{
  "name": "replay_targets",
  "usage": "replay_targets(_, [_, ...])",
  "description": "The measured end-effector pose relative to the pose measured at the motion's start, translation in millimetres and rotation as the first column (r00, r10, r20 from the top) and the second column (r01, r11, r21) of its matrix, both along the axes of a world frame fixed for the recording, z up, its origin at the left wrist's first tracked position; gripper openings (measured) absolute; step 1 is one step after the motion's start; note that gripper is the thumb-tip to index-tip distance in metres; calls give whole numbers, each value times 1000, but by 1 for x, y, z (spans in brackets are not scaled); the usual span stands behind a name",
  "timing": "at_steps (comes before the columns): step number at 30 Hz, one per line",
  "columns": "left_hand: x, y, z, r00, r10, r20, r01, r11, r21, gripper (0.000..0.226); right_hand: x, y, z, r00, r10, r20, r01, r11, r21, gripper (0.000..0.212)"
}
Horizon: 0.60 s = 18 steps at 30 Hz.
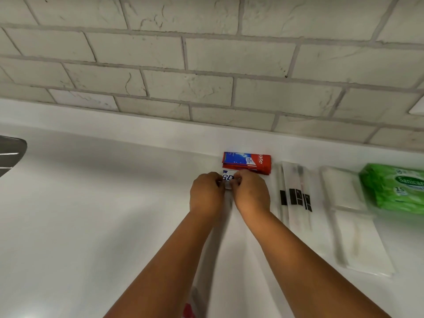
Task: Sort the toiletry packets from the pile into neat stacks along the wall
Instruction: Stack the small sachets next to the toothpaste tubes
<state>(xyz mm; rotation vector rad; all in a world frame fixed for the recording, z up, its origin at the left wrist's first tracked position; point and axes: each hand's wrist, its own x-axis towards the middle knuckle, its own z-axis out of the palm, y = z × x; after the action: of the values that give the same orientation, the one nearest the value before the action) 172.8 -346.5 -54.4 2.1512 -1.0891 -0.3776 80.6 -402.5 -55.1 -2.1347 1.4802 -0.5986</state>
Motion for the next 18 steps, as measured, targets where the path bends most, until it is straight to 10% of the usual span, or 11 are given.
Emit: replay_targets(18, [6,27,9,997,73,-33,-75,996,-46,29,-13,18,13,998,63,2,-63,998,-26,17])
